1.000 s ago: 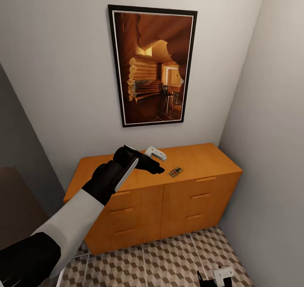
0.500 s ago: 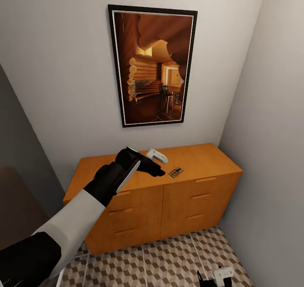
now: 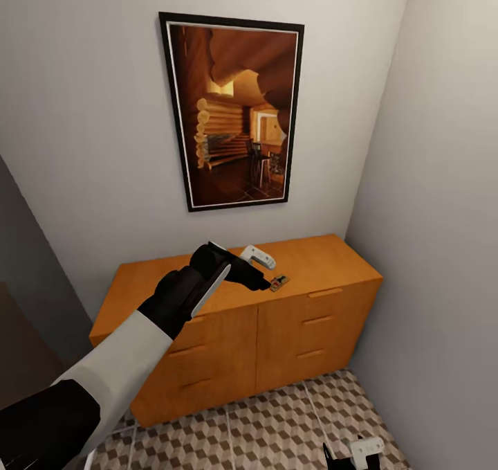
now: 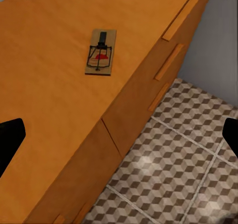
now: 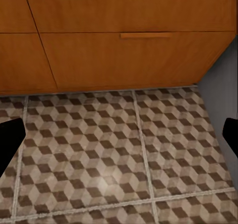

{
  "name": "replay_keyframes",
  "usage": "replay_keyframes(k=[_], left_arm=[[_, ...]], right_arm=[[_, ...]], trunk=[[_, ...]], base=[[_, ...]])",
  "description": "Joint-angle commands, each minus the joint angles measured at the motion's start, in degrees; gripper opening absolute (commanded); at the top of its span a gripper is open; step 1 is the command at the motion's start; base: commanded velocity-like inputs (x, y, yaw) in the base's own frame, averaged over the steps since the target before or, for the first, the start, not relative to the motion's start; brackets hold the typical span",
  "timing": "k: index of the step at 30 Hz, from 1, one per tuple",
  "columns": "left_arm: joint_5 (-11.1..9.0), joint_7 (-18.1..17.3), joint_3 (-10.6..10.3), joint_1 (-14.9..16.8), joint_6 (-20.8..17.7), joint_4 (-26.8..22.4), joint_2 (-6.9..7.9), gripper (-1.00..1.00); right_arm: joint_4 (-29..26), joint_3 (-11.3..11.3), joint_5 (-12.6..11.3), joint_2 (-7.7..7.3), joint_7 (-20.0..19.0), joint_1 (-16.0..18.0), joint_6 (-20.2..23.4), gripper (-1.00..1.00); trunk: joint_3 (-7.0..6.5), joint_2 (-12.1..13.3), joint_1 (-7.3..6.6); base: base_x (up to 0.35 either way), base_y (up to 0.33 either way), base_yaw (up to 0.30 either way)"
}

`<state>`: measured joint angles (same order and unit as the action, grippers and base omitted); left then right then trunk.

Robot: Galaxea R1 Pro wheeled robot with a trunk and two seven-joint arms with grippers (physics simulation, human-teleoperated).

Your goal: Take the four mousetraps from the cabinet in the bathroom and place them on the bathroom floor. Make sure all four end up on the same floor surface, and ensure that at least two of them are either under or directly next to the same bathroom sink.

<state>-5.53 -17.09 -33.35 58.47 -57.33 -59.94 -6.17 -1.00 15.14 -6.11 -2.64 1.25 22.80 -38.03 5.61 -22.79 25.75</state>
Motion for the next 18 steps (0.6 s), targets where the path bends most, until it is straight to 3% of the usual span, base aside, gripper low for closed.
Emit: replay_keyframes(k=[1,18], left_arm=[[-0.57,0.31,-0.04,0.07,-0.33,-0.02,0.01,1.00],[-0.60,0.31,-0.05,0.07,-0.33,0.80,0.02,1.00]], right_arm=[[0.03,0.52,-0.57,0.00,0.07,0.05,-0.17,1.00],[0.03,0.52,-0.57,0.00,0.07,0.05,-0.18,1.00]], trunk=[[0.10,-0.13,0.04],[0.00,-0.13,0.04]], base=[[0.000,0.000,-0.084],[0.000,0.000,-0.017]])
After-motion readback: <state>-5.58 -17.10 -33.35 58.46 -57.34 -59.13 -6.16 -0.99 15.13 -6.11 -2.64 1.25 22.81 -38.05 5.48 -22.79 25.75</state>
